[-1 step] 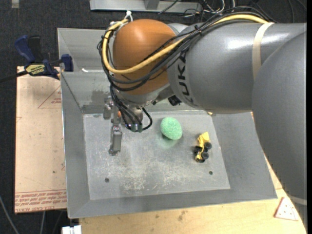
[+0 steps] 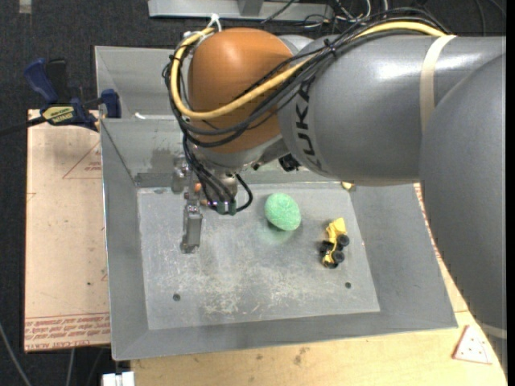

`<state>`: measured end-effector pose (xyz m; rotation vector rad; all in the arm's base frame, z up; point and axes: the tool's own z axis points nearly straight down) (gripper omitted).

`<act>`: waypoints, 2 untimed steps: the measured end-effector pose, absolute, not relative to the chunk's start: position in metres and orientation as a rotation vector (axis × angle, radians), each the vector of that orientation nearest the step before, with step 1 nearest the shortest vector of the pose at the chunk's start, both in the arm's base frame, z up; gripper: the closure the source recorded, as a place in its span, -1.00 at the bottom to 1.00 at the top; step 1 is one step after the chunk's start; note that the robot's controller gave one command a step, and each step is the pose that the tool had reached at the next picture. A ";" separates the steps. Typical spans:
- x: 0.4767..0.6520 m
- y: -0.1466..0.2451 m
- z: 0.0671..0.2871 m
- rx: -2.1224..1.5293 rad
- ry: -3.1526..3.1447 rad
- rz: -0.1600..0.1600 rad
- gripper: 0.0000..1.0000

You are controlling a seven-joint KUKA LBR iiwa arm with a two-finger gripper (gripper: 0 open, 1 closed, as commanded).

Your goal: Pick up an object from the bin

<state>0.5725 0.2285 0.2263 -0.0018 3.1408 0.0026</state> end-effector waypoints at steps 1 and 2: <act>0.574 0.240 0.253 -0.043 3.140 0.001 -1.00; 0.577 0.234 0.287 -0.068 3.138 0.003 -1.00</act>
Offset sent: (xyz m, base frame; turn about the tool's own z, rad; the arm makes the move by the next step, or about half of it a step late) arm 0.0050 0.0029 0.0630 -0.0439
